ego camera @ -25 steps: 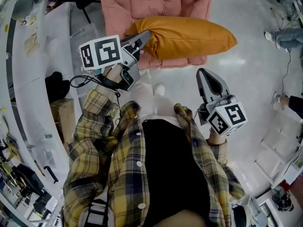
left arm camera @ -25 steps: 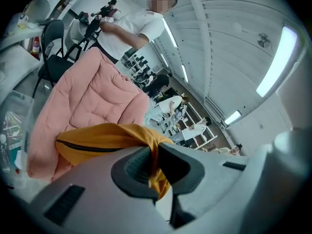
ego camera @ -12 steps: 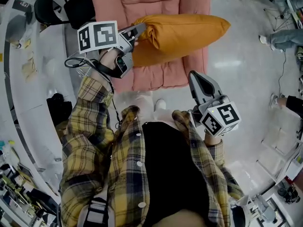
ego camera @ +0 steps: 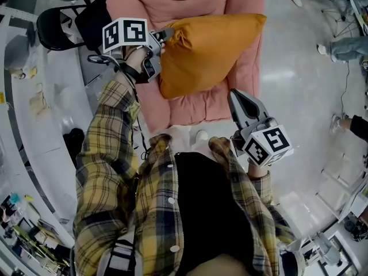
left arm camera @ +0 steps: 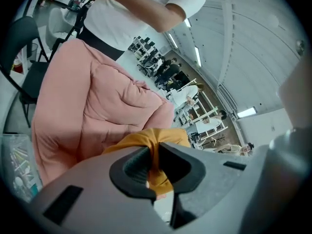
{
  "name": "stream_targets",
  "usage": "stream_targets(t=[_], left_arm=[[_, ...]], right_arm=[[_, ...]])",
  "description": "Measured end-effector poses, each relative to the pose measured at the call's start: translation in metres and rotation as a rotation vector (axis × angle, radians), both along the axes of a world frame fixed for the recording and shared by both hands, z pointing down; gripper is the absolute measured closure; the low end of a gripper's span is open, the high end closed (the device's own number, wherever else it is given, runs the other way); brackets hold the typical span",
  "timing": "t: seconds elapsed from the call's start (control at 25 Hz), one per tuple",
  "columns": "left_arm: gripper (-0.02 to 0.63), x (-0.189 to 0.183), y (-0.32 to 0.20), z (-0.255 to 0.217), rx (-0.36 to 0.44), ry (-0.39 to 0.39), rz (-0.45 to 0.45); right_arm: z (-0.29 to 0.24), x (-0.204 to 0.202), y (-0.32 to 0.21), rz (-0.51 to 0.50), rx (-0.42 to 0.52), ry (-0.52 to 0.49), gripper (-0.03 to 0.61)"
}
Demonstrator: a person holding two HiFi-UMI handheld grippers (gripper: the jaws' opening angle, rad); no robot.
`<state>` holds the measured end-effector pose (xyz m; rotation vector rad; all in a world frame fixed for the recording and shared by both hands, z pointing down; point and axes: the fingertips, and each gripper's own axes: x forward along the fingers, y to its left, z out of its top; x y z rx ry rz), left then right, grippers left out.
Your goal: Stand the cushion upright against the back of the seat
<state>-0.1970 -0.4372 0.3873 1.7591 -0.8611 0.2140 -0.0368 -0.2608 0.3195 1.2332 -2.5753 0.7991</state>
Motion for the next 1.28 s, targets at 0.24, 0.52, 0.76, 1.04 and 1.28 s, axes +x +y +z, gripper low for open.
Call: stream_targets(t=[0.24, 0.52, 0.76, 1.04, 1.28], left_arm=[[0.552, -0.035, -0.027, 0.028, -0.068, -0.014, 0.018], [0.523, -0.065, -0.052, 0.041, -0.072, 0.000, -0.057], [0.483, -0.078, -0.063, 0.047, -0.074, -0.043, -0.139], [0.440, -0.089, -0.065, 0.043, -0.055, -0.049, -0.186], [0.368, -0.095, -0.067, 0.028, 0.008, -0.075, -0.223]], right_arm=[[0.013, -0.022, -0.023, -0.019, -0.030, -0.005, 0.561], [0.022, -0.039, -0.033, -0.040, -0.055, 0.003, 0.560], [0.021, -0.040, -0.037, -0.042, -0.059, 0.009, 0.561], [0.021, -0.042, -0.034, -0.057, -0.059, 0.009, 0.561], [0.021, -0.032, -0.028, -0.062, -0.053, 0.007, 0.560]])
